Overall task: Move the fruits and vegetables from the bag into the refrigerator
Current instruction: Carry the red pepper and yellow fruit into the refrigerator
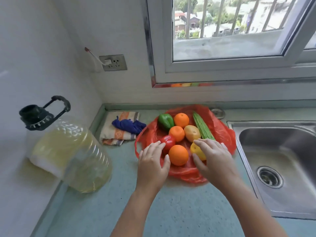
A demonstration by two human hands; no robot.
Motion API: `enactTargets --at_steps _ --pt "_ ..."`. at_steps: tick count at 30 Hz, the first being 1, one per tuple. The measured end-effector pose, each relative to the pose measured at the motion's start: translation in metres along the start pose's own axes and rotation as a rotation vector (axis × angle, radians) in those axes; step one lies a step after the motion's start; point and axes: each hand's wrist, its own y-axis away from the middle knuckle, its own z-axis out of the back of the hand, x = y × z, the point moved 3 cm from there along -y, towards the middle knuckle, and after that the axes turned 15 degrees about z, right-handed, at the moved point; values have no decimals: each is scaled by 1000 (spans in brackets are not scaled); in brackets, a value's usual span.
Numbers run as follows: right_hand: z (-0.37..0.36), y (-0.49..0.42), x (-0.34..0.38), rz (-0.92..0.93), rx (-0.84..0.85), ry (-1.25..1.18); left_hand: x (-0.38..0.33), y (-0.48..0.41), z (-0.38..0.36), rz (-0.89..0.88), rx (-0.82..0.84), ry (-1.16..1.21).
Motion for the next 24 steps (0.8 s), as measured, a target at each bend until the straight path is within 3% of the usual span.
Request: enactTargets --at_steps 10,17,24 --pt "-54 -26 -55 -226 81 78 33 -78 -59 5 244 -29" --pt "-79 -28 -84 -368 235 27 44 -108 -94 63 331 -84" --pt "-94 -23 -108 -499 220 -59 50 -124 -116 80 424 -70"
